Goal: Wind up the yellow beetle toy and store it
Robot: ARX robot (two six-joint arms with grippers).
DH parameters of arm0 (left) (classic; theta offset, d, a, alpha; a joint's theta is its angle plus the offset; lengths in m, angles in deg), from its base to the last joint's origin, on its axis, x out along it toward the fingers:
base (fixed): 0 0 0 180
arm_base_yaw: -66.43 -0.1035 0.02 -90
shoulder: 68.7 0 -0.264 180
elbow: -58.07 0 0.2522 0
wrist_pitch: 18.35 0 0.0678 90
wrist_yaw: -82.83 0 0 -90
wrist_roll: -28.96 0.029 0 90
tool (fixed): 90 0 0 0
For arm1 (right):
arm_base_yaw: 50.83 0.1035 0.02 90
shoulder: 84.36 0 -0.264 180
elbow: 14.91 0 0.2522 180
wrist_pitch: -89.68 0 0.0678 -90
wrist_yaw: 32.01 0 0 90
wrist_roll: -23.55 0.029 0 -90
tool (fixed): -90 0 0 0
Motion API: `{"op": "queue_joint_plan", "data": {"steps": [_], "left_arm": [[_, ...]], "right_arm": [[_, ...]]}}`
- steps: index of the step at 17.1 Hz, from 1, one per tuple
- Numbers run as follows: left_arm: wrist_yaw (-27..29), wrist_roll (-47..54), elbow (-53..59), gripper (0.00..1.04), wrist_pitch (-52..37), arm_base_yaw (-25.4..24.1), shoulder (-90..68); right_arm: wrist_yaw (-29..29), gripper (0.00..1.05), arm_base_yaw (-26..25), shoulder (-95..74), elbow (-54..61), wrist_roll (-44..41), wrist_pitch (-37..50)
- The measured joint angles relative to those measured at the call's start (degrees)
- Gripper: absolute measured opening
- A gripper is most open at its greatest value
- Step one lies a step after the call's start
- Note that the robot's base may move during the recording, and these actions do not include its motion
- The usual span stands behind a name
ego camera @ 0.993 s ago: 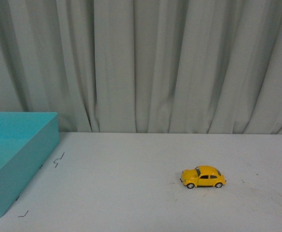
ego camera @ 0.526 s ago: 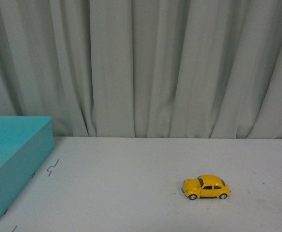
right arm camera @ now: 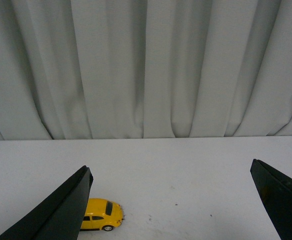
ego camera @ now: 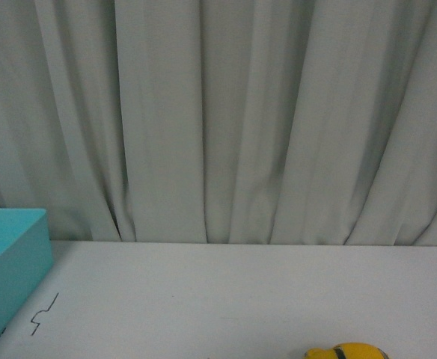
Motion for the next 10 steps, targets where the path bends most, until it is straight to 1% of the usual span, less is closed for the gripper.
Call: {"op": "queue_joint_plan", "data": {"steps": [10], "left_arm": [[0.0, 0.0, 0.0, 0.98, -0.02, 0.0, 0.0]], "right_arm": [[0.0, 0.98, 0.0, 0.0, 0.0, 0.0, 0.09]]}}
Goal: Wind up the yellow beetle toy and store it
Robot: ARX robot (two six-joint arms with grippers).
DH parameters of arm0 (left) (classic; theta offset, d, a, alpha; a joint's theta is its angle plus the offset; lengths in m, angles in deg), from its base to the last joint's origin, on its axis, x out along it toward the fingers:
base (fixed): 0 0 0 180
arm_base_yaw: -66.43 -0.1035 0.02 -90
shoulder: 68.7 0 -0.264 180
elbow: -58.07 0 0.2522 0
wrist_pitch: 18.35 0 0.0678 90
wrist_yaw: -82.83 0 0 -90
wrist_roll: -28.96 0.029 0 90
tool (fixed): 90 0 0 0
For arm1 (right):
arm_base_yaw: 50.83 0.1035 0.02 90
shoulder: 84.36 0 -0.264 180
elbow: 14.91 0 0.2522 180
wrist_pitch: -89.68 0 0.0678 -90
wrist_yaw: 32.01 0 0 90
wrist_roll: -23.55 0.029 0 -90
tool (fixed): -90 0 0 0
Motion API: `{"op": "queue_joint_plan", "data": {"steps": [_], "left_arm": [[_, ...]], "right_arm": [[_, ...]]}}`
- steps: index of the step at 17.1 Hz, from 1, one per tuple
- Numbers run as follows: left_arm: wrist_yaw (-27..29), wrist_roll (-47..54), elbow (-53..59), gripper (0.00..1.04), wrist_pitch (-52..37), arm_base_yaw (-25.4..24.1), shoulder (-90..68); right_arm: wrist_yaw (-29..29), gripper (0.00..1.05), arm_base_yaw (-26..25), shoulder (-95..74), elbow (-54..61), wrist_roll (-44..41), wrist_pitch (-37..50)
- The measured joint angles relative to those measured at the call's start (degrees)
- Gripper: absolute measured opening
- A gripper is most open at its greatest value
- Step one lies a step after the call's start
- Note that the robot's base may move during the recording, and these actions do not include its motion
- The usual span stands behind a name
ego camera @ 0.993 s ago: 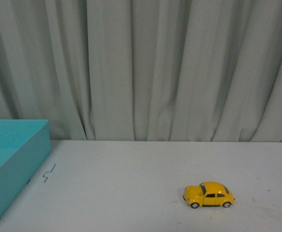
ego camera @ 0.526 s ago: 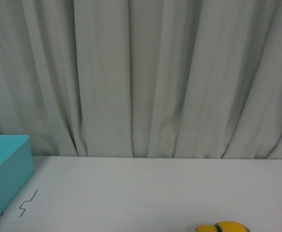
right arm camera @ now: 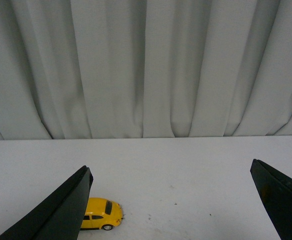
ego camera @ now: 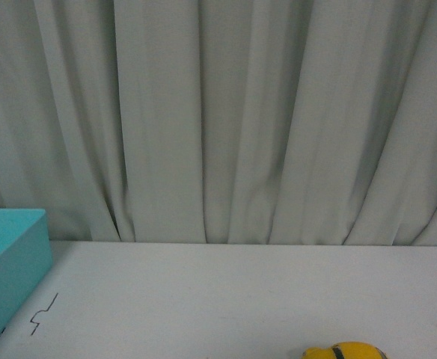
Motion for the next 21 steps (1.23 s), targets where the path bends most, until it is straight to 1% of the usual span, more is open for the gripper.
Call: {"op": "queue_joint_plan", "data": {"steps": [13, 14, 15, 16, 18, 19, 20, 21], "left_arm": [[0.0, 0.0, 0.0, 0.98, 0.0, 0.0, 0.0], [0.02, 0.0, 0.0, 0.98, 0.0, 0.0, 0.0], [0.0, 0.0, 0.0, 0.98, 0.0, 0.0, 0.0], [-0.02, 0.0, 0.02, 0.98, 0.0, 0.0, 0.0], [0.02, 0.0, 0.02, 0.98, 0.0, 0.0, 0.0], [0.0, 0.0, 0.02, 0.98, 0.0, 0.0, 0.0], [-0.04, 0.0, 0.02, 0.98, 0.09, 0.0, 0.0], [0.0, 0.0, 0.0, 0.98, 0.04, 0.0, 0.0]], "right_arm": [[0.0, 0.98, 0.0, 0.0, 0.0, 0.0, 0.0], [4.79, 0.98, -2.71, -1.64, -0.66, 3.91, -2.6], [10.1, 0.98, -7.82, -5.62, -1.53, 6.86, 0.28], [15.39, 0.98, -12.46, -9.11, -2.93, 7.74, 4.0], [31.52, 0.98, -23.39, -22.43, -8.24, 7.17, 17.22], [37.0, 0.98, -26.67, -29.99, -10.38, 6.27, 23.04], [41.75, 0.98, -28.57, -38.56, -13.55, 5.66, 27.69], [45.29, 0.98, -28.33, -46.12, -17.9, 3.8, 28.24]]}}
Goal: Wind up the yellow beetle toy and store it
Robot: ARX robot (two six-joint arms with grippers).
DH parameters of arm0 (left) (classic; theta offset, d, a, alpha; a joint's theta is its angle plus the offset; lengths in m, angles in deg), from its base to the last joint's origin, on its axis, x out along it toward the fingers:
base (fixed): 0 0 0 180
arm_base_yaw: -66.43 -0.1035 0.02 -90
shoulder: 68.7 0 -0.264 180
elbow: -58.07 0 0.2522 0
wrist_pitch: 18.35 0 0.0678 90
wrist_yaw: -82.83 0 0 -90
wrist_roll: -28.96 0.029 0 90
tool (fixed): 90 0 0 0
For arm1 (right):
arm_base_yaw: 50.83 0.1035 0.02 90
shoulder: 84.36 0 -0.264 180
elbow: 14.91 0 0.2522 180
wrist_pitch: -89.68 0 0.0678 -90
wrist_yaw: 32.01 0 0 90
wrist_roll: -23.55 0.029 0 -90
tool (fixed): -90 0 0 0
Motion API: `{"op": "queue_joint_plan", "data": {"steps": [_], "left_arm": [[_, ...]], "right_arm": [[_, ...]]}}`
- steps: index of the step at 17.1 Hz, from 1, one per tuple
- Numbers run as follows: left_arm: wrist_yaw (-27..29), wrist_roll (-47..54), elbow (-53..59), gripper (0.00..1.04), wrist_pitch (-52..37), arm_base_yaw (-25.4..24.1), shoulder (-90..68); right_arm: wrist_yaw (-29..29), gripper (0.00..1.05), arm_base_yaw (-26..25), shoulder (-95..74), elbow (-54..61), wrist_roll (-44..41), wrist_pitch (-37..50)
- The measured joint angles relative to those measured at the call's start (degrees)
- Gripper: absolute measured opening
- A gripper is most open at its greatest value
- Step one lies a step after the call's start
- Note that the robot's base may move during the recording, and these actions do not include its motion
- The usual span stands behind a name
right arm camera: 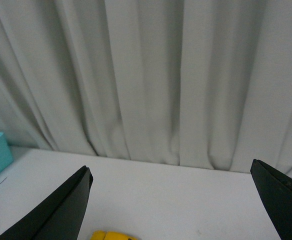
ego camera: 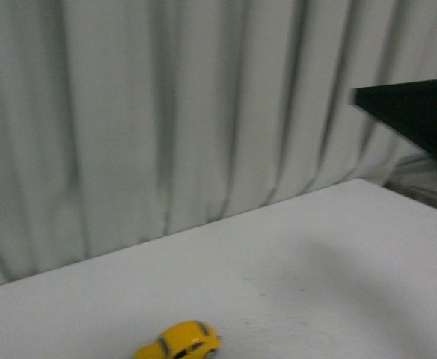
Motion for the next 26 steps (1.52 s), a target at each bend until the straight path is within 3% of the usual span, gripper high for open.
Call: {"op": "queue_joint_plan", "data": {"steps": [2, 4, 8, 14, 17, 19, 26], "left_arm": [[0.02, 0.0, 0.0, 0.98, -0.04, 0.0, 0.0], [0.02, 0.0, 0.0, 0.98, -0.04, 0.0, 0.0], [0.0, 0.0, 0.02, 0.98, -0.04, 0.0, 0.0], [0.02, 0.0, 0.0, 0.98, -0.02, 0.0, 0.0], [0.07, 0.0, 0.0, 0.98, -0.04, 0.0, 0.0], [0.02, 0.0, 0.0, 0.98, -0.04, 0.0, 0.0], [0.02, 0.0, 0.02, 0.98, -0.04, 0.0, 0.0]], "right_arm": [[4.15, 0.98, 2.21, -9.03, -7.48, -5.49, -1.42], [6.84, 0.98, 7.54, -16.5, -16.17, -14.91, -9.9], [1.46, 0.98, 20.37, -37.11, -33.92, -43.95, -35.41], [-9.4, 0.98, 27.98, -57.4, -50.93, -78.84, -64.06], [-16.0, 0.98, 29.18, -64.06, -54.4, -88.06, -69.64], [-19.56, 0.98, 29.94, -67.21, -55.43, -92.15, -68.59], [-23.32, 0.98, 33.35, -74.42, -59.28, -96.13, -69.37]]}}
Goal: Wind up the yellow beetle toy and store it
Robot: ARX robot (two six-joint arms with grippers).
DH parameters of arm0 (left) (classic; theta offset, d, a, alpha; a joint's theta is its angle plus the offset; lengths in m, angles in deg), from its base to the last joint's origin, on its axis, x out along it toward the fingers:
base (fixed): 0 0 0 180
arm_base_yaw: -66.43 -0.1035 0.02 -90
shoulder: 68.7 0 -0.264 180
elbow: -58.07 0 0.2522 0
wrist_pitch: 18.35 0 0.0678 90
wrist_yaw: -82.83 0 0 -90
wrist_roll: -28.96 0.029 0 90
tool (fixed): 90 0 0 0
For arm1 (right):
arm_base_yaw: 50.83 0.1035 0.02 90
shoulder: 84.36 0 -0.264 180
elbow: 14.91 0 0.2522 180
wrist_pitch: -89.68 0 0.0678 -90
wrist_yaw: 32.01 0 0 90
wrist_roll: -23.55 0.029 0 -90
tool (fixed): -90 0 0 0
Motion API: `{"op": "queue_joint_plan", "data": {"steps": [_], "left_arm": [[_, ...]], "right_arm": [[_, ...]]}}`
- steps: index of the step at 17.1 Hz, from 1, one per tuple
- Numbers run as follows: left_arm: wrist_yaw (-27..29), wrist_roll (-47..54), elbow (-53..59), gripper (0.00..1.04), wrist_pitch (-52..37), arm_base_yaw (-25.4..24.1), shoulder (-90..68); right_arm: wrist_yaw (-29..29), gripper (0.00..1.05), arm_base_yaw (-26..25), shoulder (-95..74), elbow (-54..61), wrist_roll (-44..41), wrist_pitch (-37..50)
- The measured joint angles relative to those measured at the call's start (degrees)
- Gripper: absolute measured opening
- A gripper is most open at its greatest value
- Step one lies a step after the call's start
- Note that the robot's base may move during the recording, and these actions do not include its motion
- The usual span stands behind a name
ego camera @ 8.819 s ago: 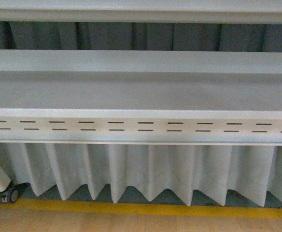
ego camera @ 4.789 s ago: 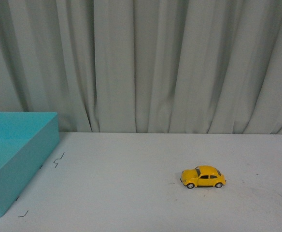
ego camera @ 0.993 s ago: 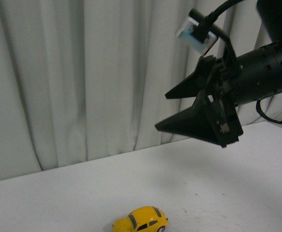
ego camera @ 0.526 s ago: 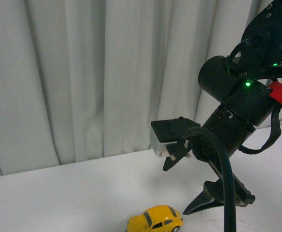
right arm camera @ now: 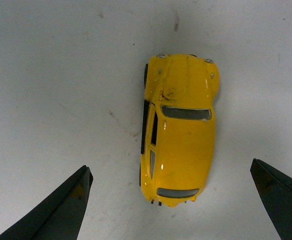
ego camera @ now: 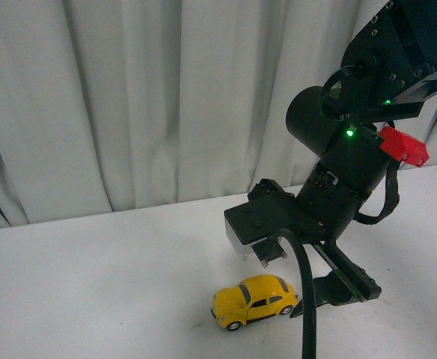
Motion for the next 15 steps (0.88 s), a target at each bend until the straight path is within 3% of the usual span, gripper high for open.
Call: {"op": "queue_joint_plan", "data": {"steps": [10, 11, 12, 14, 15], "left_arm": [[0.0, 0.0, -0.02, 0.98, 0.0, 0.0, 0.0], [0.0, 0.0, -0.02, 0.98, 0.0, 0.0, 0.0], [-0.02, 0.0, 0.0, 0.98, 0.02, 0.0, 0.0], [0.0, 0.0, 0.0, 0.98, 0.02, 0.0, 0.0], [0.0, 0.0, -0.02, 0.98, 0.02, 0.0, 0.0]], "right_arm": [[-3.39, 0.98, 3.15, -6.03, -4.42, -2.71, 0.94], [-5.16, 0.91, 3.23, -6.8, -4.42, -2.1, 0.96], [-5.46, 0.75, 3.23, -6.82, -4.42, -1.79, 1.07], [-5.51, 0.53, 3.23, -6.82, -4.42, -1.7, 1.16], [-5.51, 0.46, 3.23, -6.82, -4.42, -1.49, 1.29]]}}
